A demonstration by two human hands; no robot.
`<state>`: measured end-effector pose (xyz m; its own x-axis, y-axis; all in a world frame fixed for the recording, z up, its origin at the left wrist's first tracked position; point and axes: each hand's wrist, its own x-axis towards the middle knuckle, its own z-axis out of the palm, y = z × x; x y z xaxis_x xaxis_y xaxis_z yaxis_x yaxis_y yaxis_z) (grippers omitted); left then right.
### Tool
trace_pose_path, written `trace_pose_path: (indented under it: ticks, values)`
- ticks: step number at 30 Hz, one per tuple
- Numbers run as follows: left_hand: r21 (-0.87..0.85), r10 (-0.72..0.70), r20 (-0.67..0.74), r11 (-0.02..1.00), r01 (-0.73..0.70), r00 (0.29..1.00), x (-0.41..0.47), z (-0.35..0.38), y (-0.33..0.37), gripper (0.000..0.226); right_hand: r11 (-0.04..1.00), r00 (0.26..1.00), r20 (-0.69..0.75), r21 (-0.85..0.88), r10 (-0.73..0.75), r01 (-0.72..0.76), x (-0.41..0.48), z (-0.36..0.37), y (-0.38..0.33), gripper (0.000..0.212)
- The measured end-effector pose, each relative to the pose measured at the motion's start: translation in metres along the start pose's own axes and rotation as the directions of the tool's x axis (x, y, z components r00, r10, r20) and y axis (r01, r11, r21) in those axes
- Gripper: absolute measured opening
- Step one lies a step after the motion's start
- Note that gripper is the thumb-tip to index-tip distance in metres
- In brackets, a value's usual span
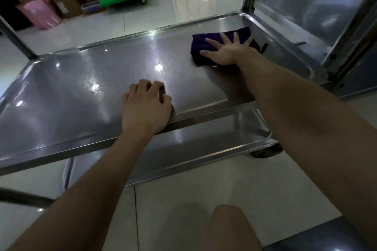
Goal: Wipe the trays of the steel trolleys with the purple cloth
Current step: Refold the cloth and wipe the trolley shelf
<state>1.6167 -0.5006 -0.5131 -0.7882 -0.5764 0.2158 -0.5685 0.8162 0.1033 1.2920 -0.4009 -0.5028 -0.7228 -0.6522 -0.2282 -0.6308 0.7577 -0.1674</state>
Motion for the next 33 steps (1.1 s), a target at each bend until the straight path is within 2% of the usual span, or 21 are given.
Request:
trace_pose_path:
  ticks: [6, 12, 16, 19, 22, 28, 33]
  values:
    - [-0.017, -0.016, 0.018, 1.000, 0.016, 1.000, 0.003, -0.006, -0.002, 0.055, 0.983, 0.982, -0.031, -0.030, -0.184, 0.183, -0.038, 0.030, -0.039, 0.097]
    - [-0.009, -0.026, 0.067, 1.000, 0.027, 0.997, 0.008, -0.011, 0.000, 0.071, 0.957, 0.957, -0.027, -0.013, -0.290, 0.290, -0.115, 0.053, 0.001, 0.095]
    - [0.012, -0.040, 0.084, 0.999, 0.040, 0.996, 0.009, -0.013, 0.002, 0.059, 0.968, 0.968, 0.015, 0.026, -0.249, 0.249, -0.135, 0.038, 0.060, 0.101]
    - [0.027, -0.026, 0.079, 0.999, 0.024, 0.997, 0.011, -0.011, 0.001, 0.048, 0.989, 0.989, 0.011, 0.021, -0.146, 0.145, -0.129, 0.026, 0.113, 0.100]
    - [0.038, -0.006, 0.064, 0.999, 0.003, 0.998, 0.012, -0.007, 0.001, 0.045, 0.999, 0.999, -0.014, 0.016, -0.047, 0.047, -0.103, 0.018, 0.148, 0.101]
    - [0.033, -0.002, 0.036, 0.999, 0.001, 0.999, 0.013, -0.005, 0.002, 0.046, 0.999, 0.998, -0.069, 0.038, 0.010, -0.008, -0.018, -0.001, 0.138, 0.112]
    - [0.022, 0.005, 0.017, 1.000, -0.006, 1.000, 0.014, -0.002, 0.002, 0.048, 1.000, 0.997, -0.074, 0.019, -0.003, 0.005, 0.036, -0.015, 0.108, 0.102]
